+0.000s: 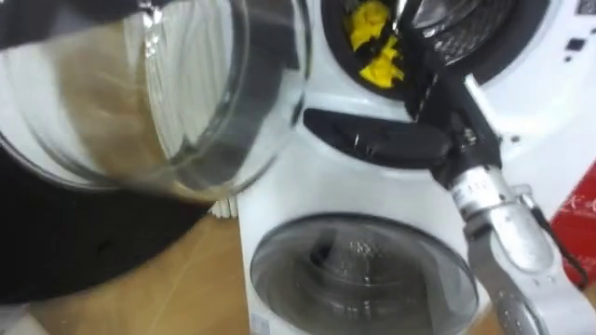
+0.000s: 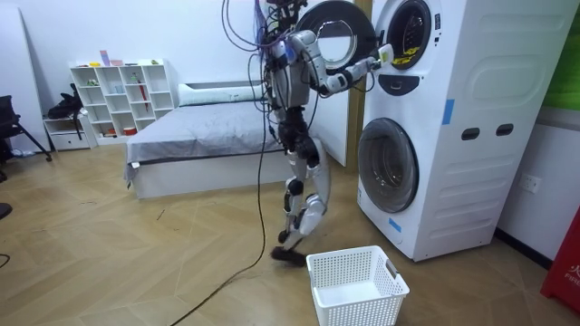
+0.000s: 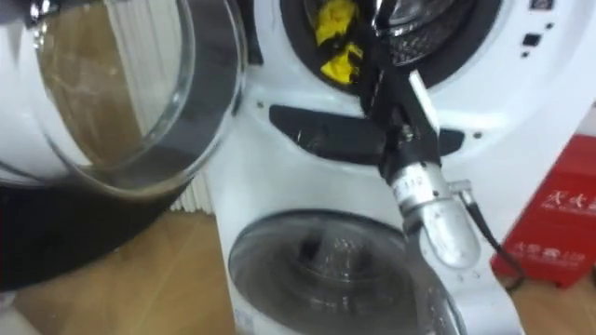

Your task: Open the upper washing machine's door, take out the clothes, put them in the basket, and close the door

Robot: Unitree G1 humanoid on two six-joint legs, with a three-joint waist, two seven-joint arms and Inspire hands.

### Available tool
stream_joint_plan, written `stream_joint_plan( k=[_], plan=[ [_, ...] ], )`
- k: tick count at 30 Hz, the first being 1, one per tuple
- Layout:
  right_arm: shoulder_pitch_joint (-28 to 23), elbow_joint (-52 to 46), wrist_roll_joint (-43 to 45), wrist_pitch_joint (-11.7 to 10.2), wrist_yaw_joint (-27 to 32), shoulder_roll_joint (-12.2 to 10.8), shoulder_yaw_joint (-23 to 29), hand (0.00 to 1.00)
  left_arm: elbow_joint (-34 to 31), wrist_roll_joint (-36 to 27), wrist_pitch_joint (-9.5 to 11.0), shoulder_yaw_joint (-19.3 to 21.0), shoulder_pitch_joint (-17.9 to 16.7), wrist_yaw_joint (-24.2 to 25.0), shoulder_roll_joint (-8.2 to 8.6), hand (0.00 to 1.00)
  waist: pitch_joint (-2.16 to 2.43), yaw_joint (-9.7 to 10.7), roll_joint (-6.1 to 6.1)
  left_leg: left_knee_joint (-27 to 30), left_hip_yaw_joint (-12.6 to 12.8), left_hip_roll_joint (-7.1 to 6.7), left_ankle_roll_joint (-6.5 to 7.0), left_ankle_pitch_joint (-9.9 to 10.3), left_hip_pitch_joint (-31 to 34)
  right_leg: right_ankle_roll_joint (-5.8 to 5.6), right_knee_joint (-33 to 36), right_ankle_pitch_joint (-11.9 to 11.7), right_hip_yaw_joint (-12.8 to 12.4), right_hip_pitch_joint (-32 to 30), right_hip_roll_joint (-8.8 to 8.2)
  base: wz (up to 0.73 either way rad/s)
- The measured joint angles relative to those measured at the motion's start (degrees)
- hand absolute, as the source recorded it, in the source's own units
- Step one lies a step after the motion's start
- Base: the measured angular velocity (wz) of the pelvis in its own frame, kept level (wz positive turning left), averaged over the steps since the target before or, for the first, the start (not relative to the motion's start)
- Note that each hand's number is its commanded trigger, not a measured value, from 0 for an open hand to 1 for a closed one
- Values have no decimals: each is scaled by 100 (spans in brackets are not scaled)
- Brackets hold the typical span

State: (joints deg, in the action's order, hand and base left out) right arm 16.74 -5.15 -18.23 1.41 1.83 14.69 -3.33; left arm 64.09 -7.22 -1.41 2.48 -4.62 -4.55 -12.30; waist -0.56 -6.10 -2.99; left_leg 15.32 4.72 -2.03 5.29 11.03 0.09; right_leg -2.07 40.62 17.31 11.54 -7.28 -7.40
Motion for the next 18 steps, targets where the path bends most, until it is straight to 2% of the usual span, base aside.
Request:
stream_joint_plan(
  k=[1,2,3,4,5,6,7,9,10,12,13,15,18],
  plan=[
    [0,0,46,10,-2,24,-1,0,2,-10,42,-113,52,0,-8,0,4,-2,-3,-4,-44,19,-3,2,-29,63,-689,-57,-43,-188,156,14],
    [-2,0,80,23,-3,26,-5,0,2,-11,59,-173,53,0,-3,0,19,-3,-26,-5,-29,15,-6,4,-54,121,-1093,-169,-71,-200,189,20],
    [-2,1,105,61,6,34,-4,0,4,-10,57,-220,58,8,34,0,23,11,-33,-3,-17,1,-48,31,-175,198,-1846,-518,-84,-195,281,21],
    [-3,5,98,68,11,37,-4,0,11,-7,57,-219,40,15,50,0,20,11,-28,-5,-13,-4,-92,66,-251,245,-2075,-753,-97,-179,311,31],
    [-11,13,40,64,15,52,-6,0,31,-6,55,-216,-5,18,64,0,7,12,-13,-41,-13,-19,-176,160,-456,329,-2206,-1333,-120,-132,332,15],
    [-15,24,-19,65,30,75,-10,0,41,-11,54,-218,-111,21,91,0,74,-25,76,-200,-16,79,-200,180,-677,352,-2216,-1335,-94,10,419,-5],
    [36,-10,-80,58,63,95,-9,0,82,-12,69,-193,-193,19,79,0,72,-103,125,-392,-31,157,-204,181,-799,409,-2378,-1325,-79,137,529,-20],
    [81,-80,-74,43,123,114,-5,0,116,-6,65,-144,-271,3,60,0,72,-101,132,-595,-13,264,-242,194,-865,468,-2544,-1351,-75,154,667,-11],
    [83,-77,-27,45,130,128,-4,0,111,-5,54,-77,-344,2,66,0,60,-103,103,-650,25,324,-313,214,-868,504,-2599,-1372,-91,141,746,-11],
    [88,-90,-20,49,128,129,0,0,101,-3,51,17,-489,3,66,0,49,-146,29,-665,138,354,-366,244,-885,545,-2647,-1396,-184,134,853,-27],
    [122,-140,-21,49,133,138,19,0,100,-3,50,95,-566,7,73,0,46,-151,-25,-664,170,377,-385,256,-869,577,-2726,-1417,-196,152,893,-25],
    [150,-281,-33,44,193,166,79,0,100,0,50,104,-643,7,82,0,28,-94,-57,-667,182,432,-426,288,-863,595,-2822,-1445,-192,208,939,-5],
    [189,-484,-24,28,291,172,237,0,68,14,51,144,-681,7,138,0,31,-33,-52,-652,159,445,-457,369,-826,602,-2918,-1449,-158,255,979,1]
  ],
)
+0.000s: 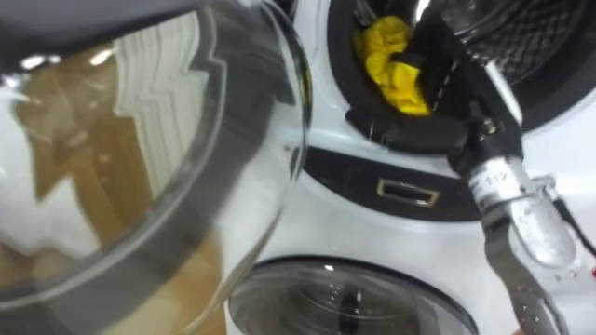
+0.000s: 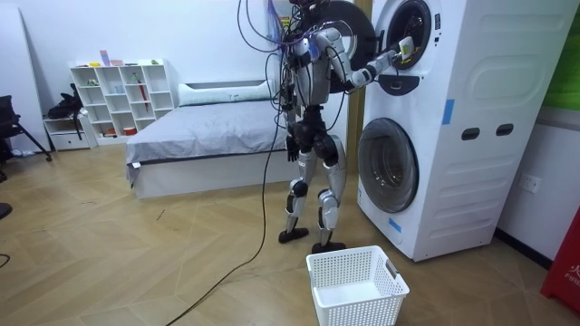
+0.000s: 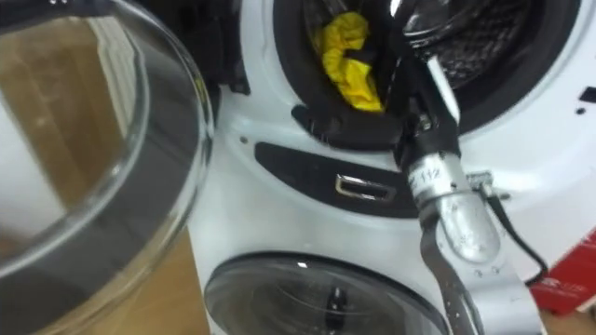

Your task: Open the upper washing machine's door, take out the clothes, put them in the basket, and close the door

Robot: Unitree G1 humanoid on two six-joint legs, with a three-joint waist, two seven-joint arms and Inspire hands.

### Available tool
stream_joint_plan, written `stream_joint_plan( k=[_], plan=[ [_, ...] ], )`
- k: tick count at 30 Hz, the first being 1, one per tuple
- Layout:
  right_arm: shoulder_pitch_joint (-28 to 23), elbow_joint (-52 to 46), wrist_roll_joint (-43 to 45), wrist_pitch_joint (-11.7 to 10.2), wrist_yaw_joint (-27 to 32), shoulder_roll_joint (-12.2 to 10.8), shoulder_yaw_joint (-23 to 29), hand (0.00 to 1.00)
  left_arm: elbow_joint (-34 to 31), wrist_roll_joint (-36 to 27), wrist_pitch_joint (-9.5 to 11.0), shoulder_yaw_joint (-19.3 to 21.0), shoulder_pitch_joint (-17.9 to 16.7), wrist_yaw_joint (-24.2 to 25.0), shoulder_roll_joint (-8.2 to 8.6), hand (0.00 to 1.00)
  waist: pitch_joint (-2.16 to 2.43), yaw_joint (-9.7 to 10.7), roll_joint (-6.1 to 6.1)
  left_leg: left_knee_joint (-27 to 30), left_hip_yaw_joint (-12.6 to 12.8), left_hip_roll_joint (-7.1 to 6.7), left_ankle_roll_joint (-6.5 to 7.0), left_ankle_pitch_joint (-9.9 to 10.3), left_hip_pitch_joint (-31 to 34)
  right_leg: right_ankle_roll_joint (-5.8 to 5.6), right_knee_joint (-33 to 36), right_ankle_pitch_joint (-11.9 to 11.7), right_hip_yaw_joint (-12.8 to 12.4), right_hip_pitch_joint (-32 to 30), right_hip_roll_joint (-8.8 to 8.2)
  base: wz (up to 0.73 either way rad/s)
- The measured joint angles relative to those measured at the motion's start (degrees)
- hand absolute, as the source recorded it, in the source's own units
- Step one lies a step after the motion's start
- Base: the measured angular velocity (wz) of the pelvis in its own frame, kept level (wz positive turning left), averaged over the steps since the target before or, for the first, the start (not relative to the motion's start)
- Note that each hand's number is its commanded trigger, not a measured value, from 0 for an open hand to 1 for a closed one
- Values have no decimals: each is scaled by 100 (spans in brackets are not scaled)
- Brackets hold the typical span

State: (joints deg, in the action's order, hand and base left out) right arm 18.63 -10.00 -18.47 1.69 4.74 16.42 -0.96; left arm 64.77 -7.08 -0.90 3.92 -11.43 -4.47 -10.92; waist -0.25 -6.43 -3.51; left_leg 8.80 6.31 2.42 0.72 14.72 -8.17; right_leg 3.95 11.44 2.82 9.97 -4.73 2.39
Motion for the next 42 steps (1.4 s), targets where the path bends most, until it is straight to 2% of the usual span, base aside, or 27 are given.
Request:
stream_joint_plan(
  k=[4,9,16,20,23,28,33,37,40,42],
  plan=[
    [6,-82,-11,-186,251,58,317,0,-128,11,0,48,31,1,116,0,0,45,4,3,-31,0,0,-1,-1,2,2,0,25,10,1,3],
    [8,-82,-5,-187,429,279,496,0,-128,33,-6,166,-32,11,114,0,0,142,3,-10,-38,11,2,-1,-10,-8,4,8,22,9,42,1],
    [10,-83,2,-161,447,280,550,0,-127,46,-169,377,-142,12,102,0,16,178,-20,-10,-57,23,7,2,-5,-10,10,29,44,-4,11,1],
    [10,-82,4,-118,446,280,566,0,-131,49,-179,392,-165,12,100,0,22,210,-23,-5,-154,11,10,4,45,-11,14,29,107,-4,-21,10],
    [20,-7,155,-98,385,287,597,0,-198,47,-265,379,-204,14,100,0,26,239,-27,44,-190,4,10,5,66,-11,14,30,163,3,-30,9],
    [73,336,218,-94,311,418,531,0,-297,-2,-301,251,-198,13,91,0,35,121,-68,40,-180,-4,9,4,28,-10,17,31,159,52,-20,0],
    [572,1290,183,-63,-1,428,280,0,-329,39,-326,261,-126,5,50,0,-15,101,-197,44,-184,-15,5,1,-18,-6,17,32,139,100,-27,0],
    [938,1793,416,95,-138,431,163,0,-364,53,-456,261,-138,10,41,0,-6,52,-212,48,-204,-12,6,2,13,-6,-18,32,132,94,-25,1],
    [1112,1974,1011,213,-211,458,89,0,-451,52,-555,266,-130,20,30,0,7,-89,-216,64,-246,8,4,1,76,2,-68,22,193,62,-11,8],
    [1169,1990,1199,219,-246,457,35,0,-452,52,-624,263,-78,20,25,0,15,-148,-210,66,-246,25,4,1,74,1,-68,24,242,58,-8,0]
  ],
)
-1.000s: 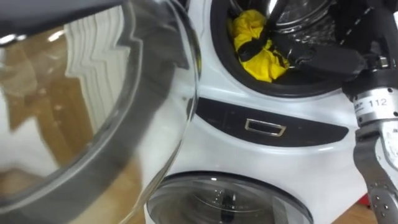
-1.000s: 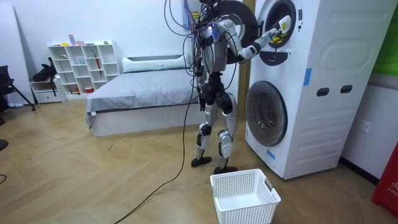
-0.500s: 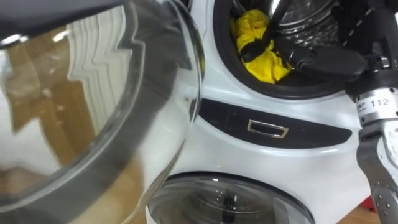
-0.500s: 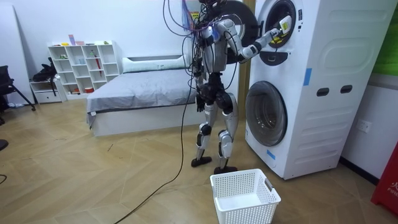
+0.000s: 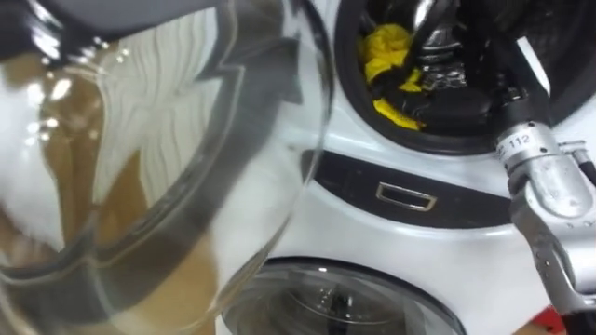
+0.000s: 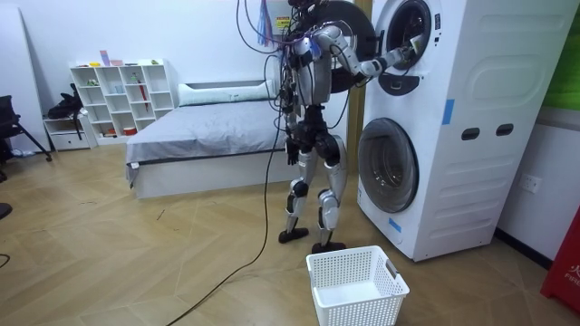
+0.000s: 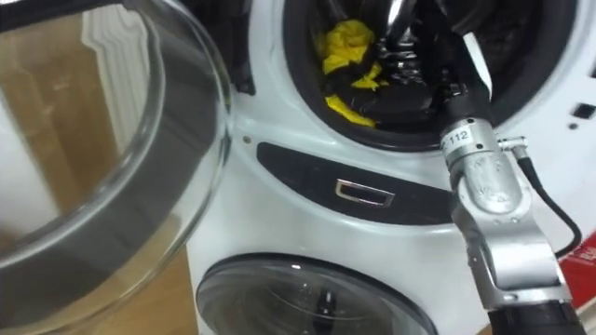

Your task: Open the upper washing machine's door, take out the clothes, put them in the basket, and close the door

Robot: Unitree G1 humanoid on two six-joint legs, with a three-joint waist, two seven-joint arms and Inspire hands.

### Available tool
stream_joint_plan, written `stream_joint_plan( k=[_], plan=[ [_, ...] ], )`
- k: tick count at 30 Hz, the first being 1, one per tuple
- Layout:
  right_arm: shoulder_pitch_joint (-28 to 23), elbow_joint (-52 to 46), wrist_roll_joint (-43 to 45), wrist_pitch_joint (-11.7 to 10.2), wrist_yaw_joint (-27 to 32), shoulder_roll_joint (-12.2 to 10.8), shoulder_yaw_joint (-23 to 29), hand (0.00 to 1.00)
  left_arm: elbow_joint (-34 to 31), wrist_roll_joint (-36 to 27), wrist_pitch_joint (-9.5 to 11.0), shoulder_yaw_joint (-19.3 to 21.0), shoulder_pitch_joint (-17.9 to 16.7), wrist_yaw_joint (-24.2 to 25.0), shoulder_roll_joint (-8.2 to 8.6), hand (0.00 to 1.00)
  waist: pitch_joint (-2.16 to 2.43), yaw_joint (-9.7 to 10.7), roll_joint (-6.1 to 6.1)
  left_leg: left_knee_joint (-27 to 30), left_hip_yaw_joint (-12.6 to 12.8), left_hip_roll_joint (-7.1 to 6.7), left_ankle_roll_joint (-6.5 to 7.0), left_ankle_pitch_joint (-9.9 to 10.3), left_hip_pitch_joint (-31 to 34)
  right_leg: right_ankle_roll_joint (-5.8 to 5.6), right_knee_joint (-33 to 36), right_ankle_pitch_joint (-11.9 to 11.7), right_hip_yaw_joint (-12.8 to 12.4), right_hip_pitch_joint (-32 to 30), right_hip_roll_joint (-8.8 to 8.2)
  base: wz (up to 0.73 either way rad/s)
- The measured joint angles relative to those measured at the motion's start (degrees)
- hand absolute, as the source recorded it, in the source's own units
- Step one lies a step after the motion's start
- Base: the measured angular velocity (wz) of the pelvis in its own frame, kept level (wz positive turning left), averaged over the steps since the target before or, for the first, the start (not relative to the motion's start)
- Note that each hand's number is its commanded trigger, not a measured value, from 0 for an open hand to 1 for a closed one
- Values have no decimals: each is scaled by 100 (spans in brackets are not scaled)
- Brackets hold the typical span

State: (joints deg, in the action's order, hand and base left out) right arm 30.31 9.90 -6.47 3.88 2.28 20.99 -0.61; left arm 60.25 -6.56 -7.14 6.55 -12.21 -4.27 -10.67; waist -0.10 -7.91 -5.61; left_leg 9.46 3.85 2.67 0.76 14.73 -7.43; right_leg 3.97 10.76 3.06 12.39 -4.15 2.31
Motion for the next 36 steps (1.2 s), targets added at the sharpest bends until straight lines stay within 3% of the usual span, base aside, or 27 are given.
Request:
stream_joint_plan(
  k=[3,8,17,21,25,26,27,31,36],
  plan=[
    [205,-1,242,11,-45,0,-59,0,9,-9,-41,-5,-11,0,-15,0,-4,-25,36,-18,8,11,-1,-1,-12,0,-5,3,-3,0,37,-3],
    [322,0,253,205,-93,-1,-280,0,7,-4,-81,-103,49,-1,-34,0,-2,-48,10,-7,53,17,-3,-2,-30,10,-2,-2,-67,6,54,-5],
    [615,633,255,325,-253,19,-278,0,-4,-63,-137,-120,141,17,-66,0,-25,-147,-104,-18,13,28,-43,17,-86,45,-11,10,-61,75,56,-1],
    [810,1028,225,378,-681,140,-259,0,-141,-35,-277,-84,107,76,-109,0,-40,-146,-137,-9,4,48,-77,38,-82,58,-21,34,-28,93,55,4],
    [1009,1405,209,449,-1328,340,-262,2,10,-60,-453,-56,228,154,-163,0,-15,-147,-173,9,-37,66,-91,37,-93,80,-17,37,21,130,58,5],
    [1011,1459,203,458,-1413,365,-263,78,14,-62,-480,-59,265,156,-172,0,-22,-146,-163,12,-45,68,-93,36,-101,81,-18,38,29,144,58,12],
    [1012,1619,163,453,-1579,385,-261,100,23,-70,-513,-57,266,157,-177,0,-21,-142,-163,22,-69,72,-93,36,-138,80,-37,38,39,198,60,9],
    [1057,1934,163,487,-1942,394,-153,100,14,-68,-585,-56,254,152,-188,0,-10,-161,-179,17,-88,68,-92,37,-172,74,-107,25,39,274,67,3],
    [1174,2347,173,497,-1977,410,77,100,14,-74,-636,-110,265,114,-196,0,-13,-177,-173,16,-97,68,-92,38,-220,74,-110,26,47,325,70,1]
  ],
)
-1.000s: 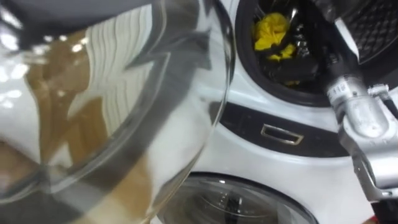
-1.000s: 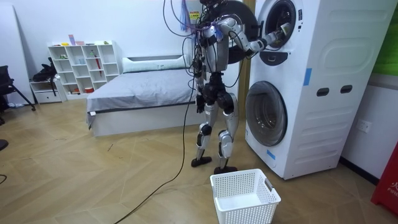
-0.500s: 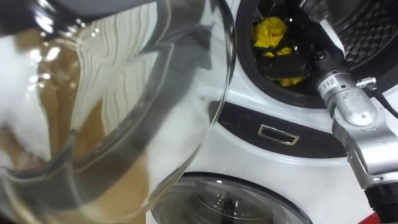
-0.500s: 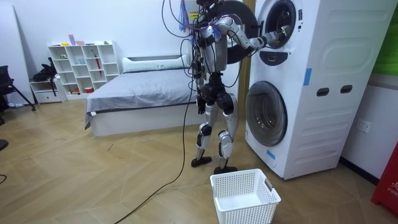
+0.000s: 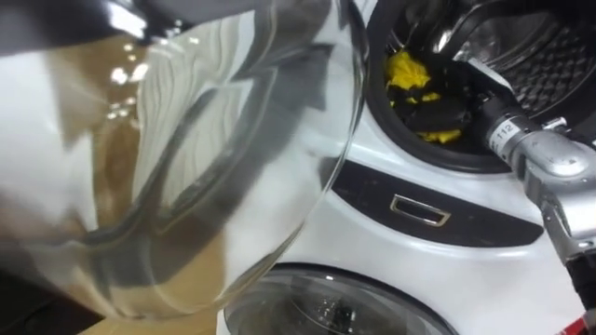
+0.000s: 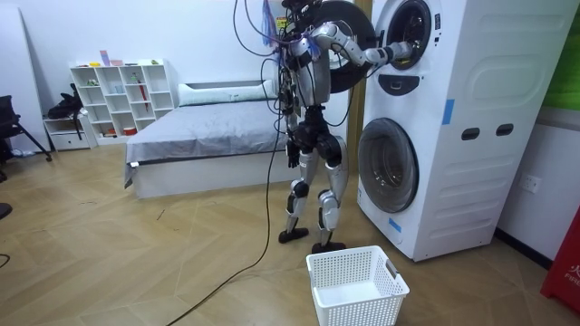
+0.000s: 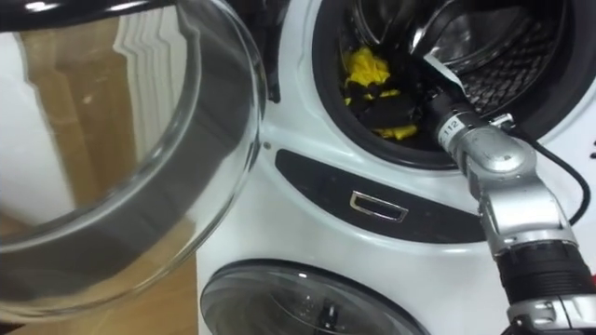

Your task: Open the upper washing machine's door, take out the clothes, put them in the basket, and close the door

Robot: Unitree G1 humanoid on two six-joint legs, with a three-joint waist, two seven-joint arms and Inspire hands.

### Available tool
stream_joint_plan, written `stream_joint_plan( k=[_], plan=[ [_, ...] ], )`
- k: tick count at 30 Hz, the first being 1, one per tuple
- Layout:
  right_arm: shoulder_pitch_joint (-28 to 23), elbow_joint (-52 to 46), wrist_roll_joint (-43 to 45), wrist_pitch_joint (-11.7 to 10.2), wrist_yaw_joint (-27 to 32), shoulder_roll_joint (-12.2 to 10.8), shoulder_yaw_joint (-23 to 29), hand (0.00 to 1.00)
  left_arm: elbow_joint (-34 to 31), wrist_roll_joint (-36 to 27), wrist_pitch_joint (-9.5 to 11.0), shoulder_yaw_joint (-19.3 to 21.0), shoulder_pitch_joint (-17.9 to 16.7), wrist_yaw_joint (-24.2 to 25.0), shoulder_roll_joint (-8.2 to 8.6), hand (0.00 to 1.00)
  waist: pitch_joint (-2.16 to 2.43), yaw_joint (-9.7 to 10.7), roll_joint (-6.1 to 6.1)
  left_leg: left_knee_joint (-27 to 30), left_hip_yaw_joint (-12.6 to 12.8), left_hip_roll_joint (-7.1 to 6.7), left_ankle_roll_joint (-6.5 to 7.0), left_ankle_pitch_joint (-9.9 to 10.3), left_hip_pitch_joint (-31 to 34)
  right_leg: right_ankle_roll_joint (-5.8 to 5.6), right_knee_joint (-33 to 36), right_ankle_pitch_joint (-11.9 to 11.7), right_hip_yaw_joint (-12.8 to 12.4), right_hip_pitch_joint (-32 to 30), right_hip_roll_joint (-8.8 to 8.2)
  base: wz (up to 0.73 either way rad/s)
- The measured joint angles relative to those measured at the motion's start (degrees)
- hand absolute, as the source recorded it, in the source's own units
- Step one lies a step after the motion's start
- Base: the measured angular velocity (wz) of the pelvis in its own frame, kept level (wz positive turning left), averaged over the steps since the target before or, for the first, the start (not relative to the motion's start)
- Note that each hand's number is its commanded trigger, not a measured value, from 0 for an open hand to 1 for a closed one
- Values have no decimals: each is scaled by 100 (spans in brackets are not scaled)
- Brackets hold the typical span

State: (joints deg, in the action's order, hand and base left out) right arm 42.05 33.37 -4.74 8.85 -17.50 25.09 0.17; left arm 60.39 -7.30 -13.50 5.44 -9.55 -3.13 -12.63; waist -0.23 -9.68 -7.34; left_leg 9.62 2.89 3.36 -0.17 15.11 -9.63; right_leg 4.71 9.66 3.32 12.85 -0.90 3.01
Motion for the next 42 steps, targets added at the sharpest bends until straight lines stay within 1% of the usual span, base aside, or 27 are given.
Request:
stream_joint_plan(
  k=[3,8,10,11,12,13,14,17,18,19,20,22,23,24,25,26,28,29,30,31,32,33,35,37,39,41,42],
  plan=[
    [98,134,-3,-2,76,36,112,100,-9,4,-15,-8,0,-20,-1,0,-2,-12,4,-11,-1,9,0,0,0,0,-7,1,-9,-3,10,0],
    [117,170,-8,-15,174,85,104,100,-25,2,-19,-40,9,-65,-3,0,-4,-24,7,-29,-6,21,1,-1,-1,-14,-13,11,-2,-13,16,0],
    [116,164,-70,-20,194,88,103,100,-18,-6,-18,-144,6,-85,-34,0,-2,-14,4,-18,-5,23,2,-2,-7,-20,-14,16,-6,-13,18,0],
    [117,160,-74,-9,244,88,101,100,-17,-4,-16,-205,16,-85,-57,0,1,-11,-2,-17,2,22,2,-2,-6,-24,-11,19,-7,-15,14,-3],
    [116,117,-41,-5,248,86,98,100,-17,2,-9,-231,29,-85,-76,0,19,-9,-31,-18,25,18,3,-2,-6,-28,-6,24,-26,-28,13,-8],
    [114,3,77,7,289,69,94,100,-16,-3,27,-229,35,-85,-90,0,19,-11,-36,-19,55,16,3,-2,-6,-28,-7,24,-56,-38,19,-10],
    [111,-77,148,26,330,66,81,100,-14,-7,40,-225,38,-85,-91,0,26,-14,-51,-19,78,16,3,-2,-6,-28,-6,24,-73,-45,23,-14],
    [-1,-761,466,245,438,81,-71,100,10,-7,77,-208,3,-62,-136,0,38,0,-72,-19,169,22,3,-2,-3,-28,-4,24,-147,-89,78,-16],
    [-134,-1185,561,381,524,82,-121,100,55,-5,116,-216,-4,-37,-162,0,41,7,-78,-25,181,26,2,-2,5,-26,0,23,-150,-110,70,-10],
    [-317,-1652,609,485,618,89,-128,100,63,-20,141,-219,-23,-35,-166,0,39,71,-73,-30,183,28,2,-2,9,-27,1,23,-152,-121,57,-6],
    [-413,-1896,658,517,650,100,-125,100,62,-75,162,-218,-33,-35,-165,0,36,100,-69,-30,182,29,2,-2,19,-27,0,23,-151,-129,57,0],
    [-777,-2911,712,609,713,103,-113,100,145,-175,285,-213,-67,-36,-161,0,25,196,-52,-32,256,40,2,-3,53,-27,-1,23,-191,-182,75,-12],
    [-895,-3175,715,609,720,103,-113,100,168,-199,301,-215,-102,-39,-162,0,18,216,-40,-32,288,48,2,-2,45,-27,-2,23,-205,-178,85,-16],
    [-1183,-3778,714,610,728,102,-116,100,169,-228,353,-215,-170,-41,-160,0,11,286,-14,-32,325,61,2,-2,25,-27,-3,23,-223,-163,99,-8],
    [-1330,-4073,712,610,726,102,-118,100,168,-240,389,-215,-200,-42,-157,0,-1,330,14,-34,326,69,2,-2,14,-27,-3,23,-230,-155,106,-9],
    [-1614,-4602,704,609,724,102,-117,100,167,-273,456,-209,-244,-49,-141,0,-4,392,55,-35,350,81,1,-2,1,-27,-1,23,-268,-152,117,-9],
    [-2046,-5364,547,574,703,100,-77,100,172,-417,582,-101,-301,-60,-81,0,6,535,121,-35,433,96,1,-3,-15,-27,-9,23,-321,-144,128,-10],
    [-2165,-5519,447,555,685,100,-59,100,159,-463,636,-101,-340,-60,-73,0,14,568,139,-36,455,97,1,-3,-28,-27,-10,23,-329,-137,131,-9],
    [-2362,-5778,165,538,666,100,-54,100,149,-621,748,-110,-432,-62,-55,0,15,671,192,-45,500,100,0,-3,-75,-27,-8,23,-353,-113,138,-11],
    [-2513,-5960,-104,500,607,100,-41,100,157,-737,807,-105,-511,-67,-32,0,30,789,222,-58,511,103,0,-3,-104,-27,-7,23,-385,-96,143,-11],
    [-2559,-6035,-222,485,551,99,-11,100,164,-753,841,-100,-544,-72,-15,0,34,825,236,-65,513,105,0,-3,-108,-27,-7,23,-404,-98,142,-13],
    [-2659,-6181,-410,474,451,99,111,100,185,-750,914,-88,-579,-73,20,0,28,894,282,-91,515,106,0,-3,-115,-28,-8,23,-444,-116,141,-12],
    [-2739,-6250,-564,406,359,98,303,100,208,-751,1001,1,-618,-67,69,0,34,978,301,-104,561,95,0,-2,-122,-30,2,21,-484,-131,137,-9],
    [-2868,-6401,-763,353,262,108,693,100,227,-758,1091,138,-670,-40,72,0,37,1102,312,-106,599,90,-13,14,-117,-30,9,19,-485,-133,144,3],
    [-2925,-6495,-901,273,225,127,990,100,222,-750,1135,180,-726,-32,73,0,36,1133,345,-117,624,106,-24,99,-113,-8,16,9,-499,-152,193,-3],
    [-3049,-6549,-1171,181,185,147,1198,100,204,-697,1140,226,-802,-34,76,0,64,1178,335,-111,626,121,-38,108,-95,8,18,-2,-487,-151,199,-2],
    [-3164,-6579,-1444,109,161,152,1320,100,182,-655,1140,234,-847,-37,76,0,90,1219,298,-96,624,126,-48,109,-95,18,25,-4,-489,-149,204,0]
  ],
)
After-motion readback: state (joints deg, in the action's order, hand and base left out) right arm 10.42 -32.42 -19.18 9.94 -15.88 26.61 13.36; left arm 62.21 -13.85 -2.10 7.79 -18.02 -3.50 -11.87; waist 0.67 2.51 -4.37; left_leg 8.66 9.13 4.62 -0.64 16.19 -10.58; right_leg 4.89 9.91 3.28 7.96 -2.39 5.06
